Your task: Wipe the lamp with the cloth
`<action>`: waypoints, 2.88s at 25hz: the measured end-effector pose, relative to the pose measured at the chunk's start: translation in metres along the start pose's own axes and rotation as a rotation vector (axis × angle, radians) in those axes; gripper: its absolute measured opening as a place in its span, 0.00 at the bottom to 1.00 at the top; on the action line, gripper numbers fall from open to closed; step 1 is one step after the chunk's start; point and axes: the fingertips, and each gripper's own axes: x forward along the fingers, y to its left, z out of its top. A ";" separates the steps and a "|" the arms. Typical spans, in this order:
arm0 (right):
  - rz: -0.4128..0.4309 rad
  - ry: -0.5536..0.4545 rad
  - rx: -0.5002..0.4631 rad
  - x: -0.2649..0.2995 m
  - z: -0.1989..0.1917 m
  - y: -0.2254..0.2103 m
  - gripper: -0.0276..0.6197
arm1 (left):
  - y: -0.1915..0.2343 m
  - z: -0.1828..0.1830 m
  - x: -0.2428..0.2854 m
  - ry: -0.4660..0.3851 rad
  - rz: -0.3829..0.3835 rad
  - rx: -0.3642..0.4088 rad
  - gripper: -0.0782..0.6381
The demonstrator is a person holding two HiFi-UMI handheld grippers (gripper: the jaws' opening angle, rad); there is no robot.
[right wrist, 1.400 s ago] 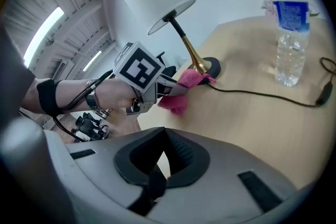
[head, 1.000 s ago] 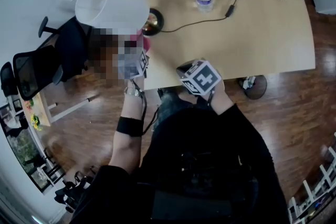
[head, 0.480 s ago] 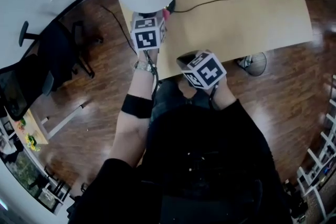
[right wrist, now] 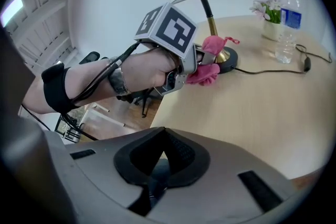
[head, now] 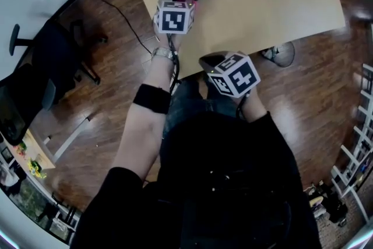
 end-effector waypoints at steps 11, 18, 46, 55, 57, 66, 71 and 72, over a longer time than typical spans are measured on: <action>0.104 -0.066 -0.001 0.012 0.021 0.001 0.05 | -0.003 -0.027 -0.036 0.154 -0.024 0.053 0.27; 0.121 -0.123 0.024 0.015 0.035 0.005 0.05 | 0.023 0.027 -0.071 -0.087 0.008 0.137 0.27; -0.235 -0.230 0.476 0.071 0.105 0.085 0.05 | 0.010 0.022 -0.010 0.108 -0.563 0.685 0.27; -0.233 -0.349 0.466 0.053 0.125 0.058 0.05 | 0.044 -0.012 -0.038 0.230 -0.504 0.768 0.27; -0.211 -0.371 0.452 0.057 0.132 0.058 0.05 | 0.057 -0.008 -0.045 0.216 -0.480 0.761 0.27; -0.188 -0.400 0.498 0.078 0.137 0.056 0.05 | 0.054 0.081 -0.055 -0.084 -0.532 0.757 0.27; -0.284 -0.383 0.573 0.081 0.148 0.037 0.05 | 0.027 0.094 -0.042 -0.148 -0.701 0.890 0.27; -0.304 -0.392 0.602 0.081 0.152 0.032 0.05 | 0.022 0.092 -0.040 -0.149 -0.740 0.923 0.27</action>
